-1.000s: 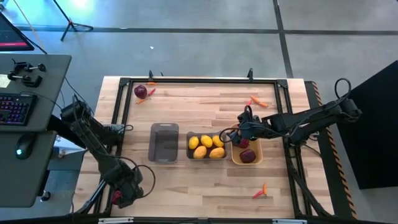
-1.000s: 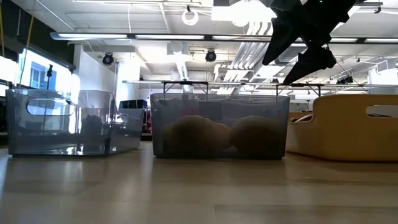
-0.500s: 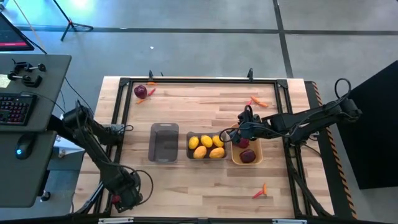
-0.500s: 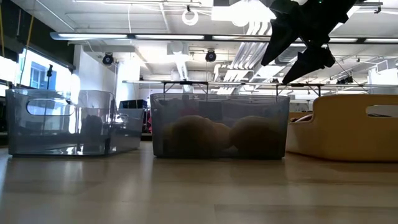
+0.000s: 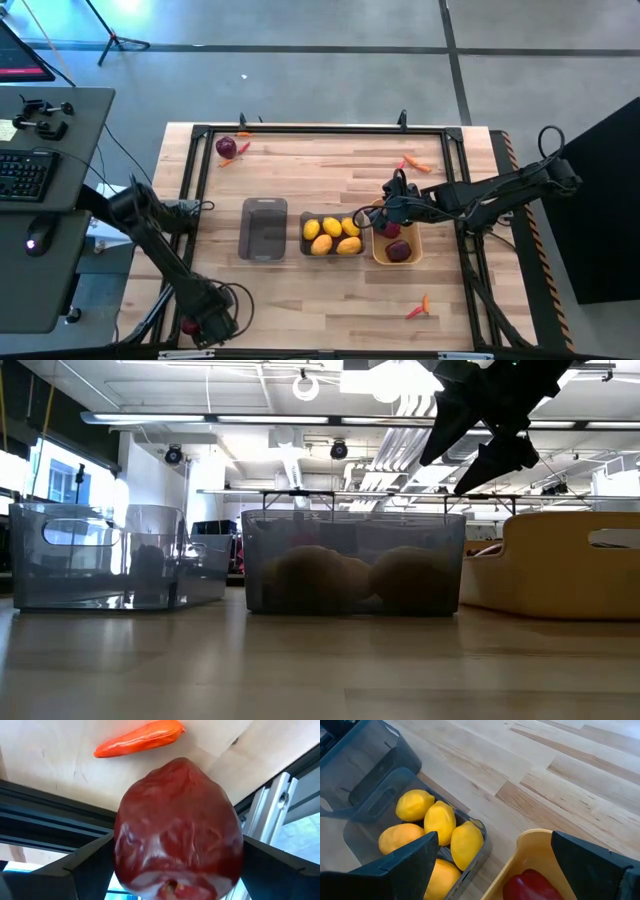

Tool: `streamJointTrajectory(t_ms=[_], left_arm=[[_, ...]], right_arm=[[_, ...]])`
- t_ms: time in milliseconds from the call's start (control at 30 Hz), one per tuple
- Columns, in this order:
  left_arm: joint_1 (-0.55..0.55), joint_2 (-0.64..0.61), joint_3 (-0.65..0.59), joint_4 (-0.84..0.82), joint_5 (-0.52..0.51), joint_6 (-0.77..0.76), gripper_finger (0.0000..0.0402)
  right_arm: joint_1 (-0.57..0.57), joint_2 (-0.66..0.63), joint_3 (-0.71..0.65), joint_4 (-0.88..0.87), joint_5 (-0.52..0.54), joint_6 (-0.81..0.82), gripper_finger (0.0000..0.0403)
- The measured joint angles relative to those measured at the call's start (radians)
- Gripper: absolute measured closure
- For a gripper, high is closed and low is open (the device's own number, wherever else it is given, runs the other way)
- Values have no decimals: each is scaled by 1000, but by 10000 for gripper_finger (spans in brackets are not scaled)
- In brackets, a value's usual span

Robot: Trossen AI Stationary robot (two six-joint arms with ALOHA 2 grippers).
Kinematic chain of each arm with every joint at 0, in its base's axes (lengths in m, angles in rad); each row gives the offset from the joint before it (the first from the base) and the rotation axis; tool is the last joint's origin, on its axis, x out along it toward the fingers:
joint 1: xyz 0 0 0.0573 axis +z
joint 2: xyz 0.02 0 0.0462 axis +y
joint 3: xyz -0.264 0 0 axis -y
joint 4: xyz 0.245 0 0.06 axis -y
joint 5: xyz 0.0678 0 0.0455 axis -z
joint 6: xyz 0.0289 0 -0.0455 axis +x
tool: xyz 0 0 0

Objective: Sort produce into baskets
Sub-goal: Put the apple into the yellow bin

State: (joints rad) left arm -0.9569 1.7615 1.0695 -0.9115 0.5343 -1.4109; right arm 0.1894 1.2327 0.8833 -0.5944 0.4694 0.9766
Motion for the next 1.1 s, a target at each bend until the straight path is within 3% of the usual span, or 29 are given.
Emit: streamJointTrajectory(t_ms=[300, 467, 600, 733, 800, 867, 967, 1100], left_arm=[[-1, -26, 4, -18, -74, 57, 59], [5, -204, 56, -69, -143, 18, 89], [47, -407, 110, -93, -335, -44, 96], [166, -572, 157, -187, -668, -42, 94], [261, -620, 166, -186, -808, 22, 94], [374, -631, 166, -180, -865, 139, 94], [533, -575, 166, -82, -854, 356, 94], [668, -411, 165, 209, -804, 656, 94]], right_arm=[[0, 0, 0, -20, -3, -1, 27], [0, 0, 0, -60, -70, -17, 27], [0, -13, 0, -52, -125, -62, 27], [0, -73, 0, 1, -128, -89, 27], [0, -117, 0, 49, -109, -117, 27], [1, -167, 0, 94, -91, -147, 27], [1, -244, 0, 137, -70, -185, 27], [1, -320, 0, 143, -24, -227, 27]])
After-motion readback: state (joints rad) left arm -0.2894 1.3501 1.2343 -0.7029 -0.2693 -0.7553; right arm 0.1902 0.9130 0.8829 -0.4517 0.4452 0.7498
